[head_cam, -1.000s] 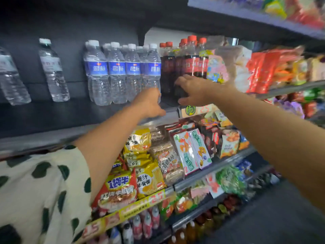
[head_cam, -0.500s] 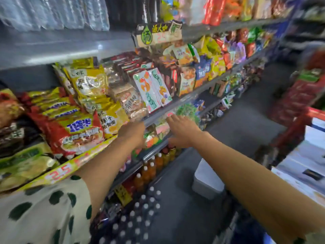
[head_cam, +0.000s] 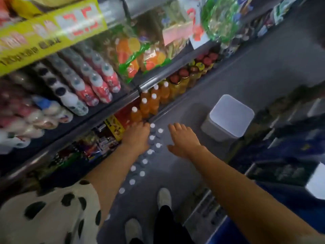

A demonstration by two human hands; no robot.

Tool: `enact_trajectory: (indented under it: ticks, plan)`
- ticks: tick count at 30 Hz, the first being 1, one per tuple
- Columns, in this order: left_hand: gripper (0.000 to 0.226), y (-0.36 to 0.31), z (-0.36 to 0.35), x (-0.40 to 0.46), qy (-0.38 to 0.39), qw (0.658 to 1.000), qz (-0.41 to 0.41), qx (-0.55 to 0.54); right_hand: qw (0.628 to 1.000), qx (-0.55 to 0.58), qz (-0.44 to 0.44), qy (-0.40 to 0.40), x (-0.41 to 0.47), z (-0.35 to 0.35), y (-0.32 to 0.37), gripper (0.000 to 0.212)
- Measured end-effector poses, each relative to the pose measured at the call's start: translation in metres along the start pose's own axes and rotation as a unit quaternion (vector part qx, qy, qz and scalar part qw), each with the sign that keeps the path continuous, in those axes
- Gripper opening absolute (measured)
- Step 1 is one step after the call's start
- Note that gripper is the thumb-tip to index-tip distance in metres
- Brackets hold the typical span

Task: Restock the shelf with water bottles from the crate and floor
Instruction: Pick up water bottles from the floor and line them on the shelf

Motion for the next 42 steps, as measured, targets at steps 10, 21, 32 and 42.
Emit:
enact_trajectory:
  ticks: [10, 21, 32, 42]
  plan:
    - [0.042, -0.006, -0.203, 0.105, 0.09, 0.995, 0.015, -0.036, 0.997, 0.015, -0.035, 0.065, 0.115, -0.215, -0.063, 0.061]
    - [0.047, 0.014, -0.321, 0.172, 0.06, 0.997, 0.027, -0.043, 0.994, -0.029, -0.054, 0.091, 0.197, -0.344, -0.075, 0.049]
    - [0.046, 0.026, -0.263, 0.144, 0.052, 0.993, 0.008, -0.108, 0.997, -0.033, 0.018, 0.075, 0.166, -0.238, -0.058, 0.041]
    - [0.051, 0.026, -0.053, 0.051, -0.021, 0.985, -0.046, -0.165, 0.994, 0.011, 0.097, 0.038, 0.057, 0.049, 0.019, 0.049]
Point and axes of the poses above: each hand's wrist, its own x-axis towards the middle knuckle, its own z-axis out of the back of the hand, y = z × x, the point moved 5 cm from there along x, towards the middle knuckle, and after that the axes turned 8 degrees about x, right-handed, at the moved point
